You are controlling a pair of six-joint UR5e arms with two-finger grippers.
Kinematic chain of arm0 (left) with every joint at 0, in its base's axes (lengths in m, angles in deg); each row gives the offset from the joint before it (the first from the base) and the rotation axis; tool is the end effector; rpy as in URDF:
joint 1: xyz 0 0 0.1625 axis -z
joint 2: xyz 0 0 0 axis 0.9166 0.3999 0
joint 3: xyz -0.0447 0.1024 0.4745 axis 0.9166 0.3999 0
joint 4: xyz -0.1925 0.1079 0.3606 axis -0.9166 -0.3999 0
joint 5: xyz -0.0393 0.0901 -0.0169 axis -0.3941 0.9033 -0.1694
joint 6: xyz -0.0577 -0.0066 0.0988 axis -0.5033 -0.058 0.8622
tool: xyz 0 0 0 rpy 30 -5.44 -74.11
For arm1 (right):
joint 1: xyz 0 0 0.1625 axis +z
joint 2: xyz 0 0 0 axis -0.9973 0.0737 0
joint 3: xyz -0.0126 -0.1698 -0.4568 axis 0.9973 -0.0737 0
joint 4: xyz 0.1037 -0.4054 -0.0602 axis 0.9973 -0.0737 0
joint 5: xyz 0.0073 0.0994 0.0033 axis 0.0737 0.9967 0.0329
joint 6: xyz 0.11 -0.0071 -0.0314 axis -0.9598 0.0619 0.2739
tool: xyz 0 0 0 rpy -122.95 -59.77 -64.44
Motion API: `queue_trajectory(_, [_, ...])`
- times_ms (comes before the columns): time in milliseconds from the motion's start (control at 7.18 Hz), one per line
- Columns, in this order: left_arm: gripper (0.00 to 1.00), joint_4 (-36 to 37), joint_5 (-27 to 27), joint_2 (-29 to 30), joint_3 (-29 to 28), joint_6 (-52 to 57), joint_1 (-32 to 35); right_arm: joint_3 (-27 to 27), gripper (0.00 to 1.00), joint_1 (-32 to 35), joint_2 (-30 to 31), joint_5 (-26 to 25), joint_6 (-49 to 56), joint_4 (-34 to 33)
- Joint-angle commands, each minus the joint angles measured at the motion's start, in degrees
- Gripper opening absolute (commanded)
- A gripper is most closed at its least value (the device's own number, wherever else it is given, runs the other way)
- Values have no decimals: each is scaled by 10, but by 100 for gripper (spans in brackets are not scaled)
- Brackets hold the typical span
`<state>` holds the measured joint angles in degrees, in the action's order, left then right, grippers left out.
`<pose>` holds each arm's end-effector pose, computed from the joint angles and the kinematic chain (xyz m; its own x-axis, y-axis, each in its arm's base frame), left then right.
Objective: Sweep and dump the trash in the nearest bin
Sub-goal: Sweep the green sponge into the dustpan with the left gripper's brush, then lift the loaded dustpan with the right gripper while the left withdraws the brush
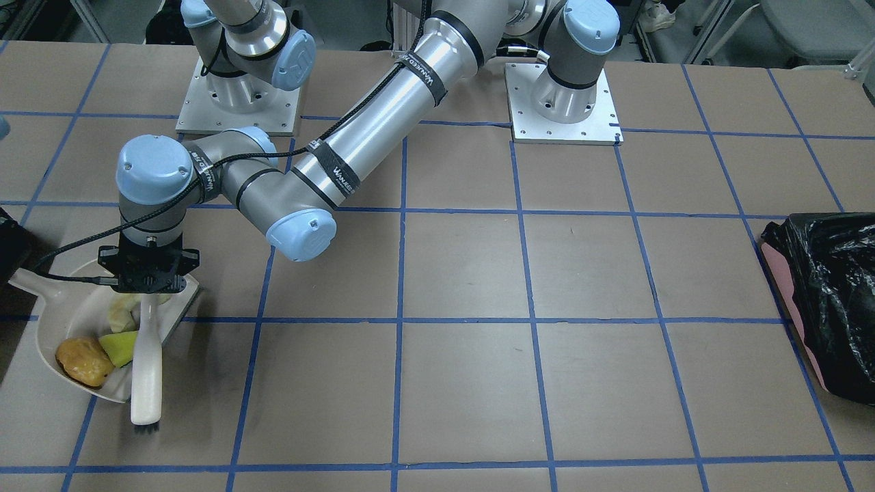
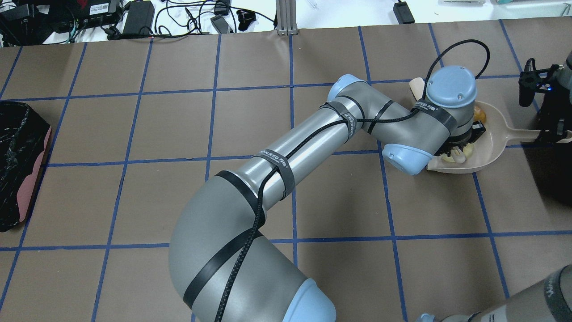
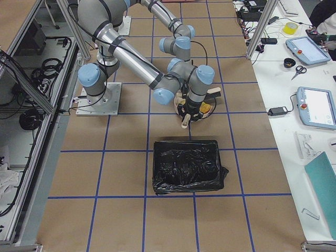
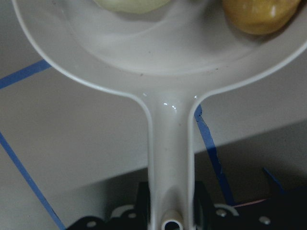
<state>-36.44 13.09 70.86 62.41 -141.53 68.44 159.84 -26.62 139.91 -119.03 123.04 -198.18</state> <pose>-0.7702 -0.5403 0.2352 -0.8808 -0.2088 0.4250 -0.2059 0.9771 0.0534 -0.2201 -0.5776 0.3121 -0.3743 -0.9221 -0.0978 -0.9128 0.3478 0.2140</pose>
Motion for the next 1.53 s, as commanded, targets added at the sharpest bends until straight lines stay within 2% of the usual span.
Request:
queue_trajectory(0, [0,2,-16,-12,1,-18,12,1,0,0,0,0,-4,1])
queue_trajectory(418, [0,-14,-2,-56,46,19,-14,0,0,-1,0,2,-3,5])
queue_trajectory(975, [0,-181,43,-178,128,125,-133,-6,0,-6,2,16,-4,7])
queue_trajectory(1114, [0,-225,73,-214,160,173,-161,-6,0,-15,9,46,-4,8])
queue_trajectory(1392, [0,-240,93,-293,270,254,-179,-15,0,-25,36,102,-8,44])
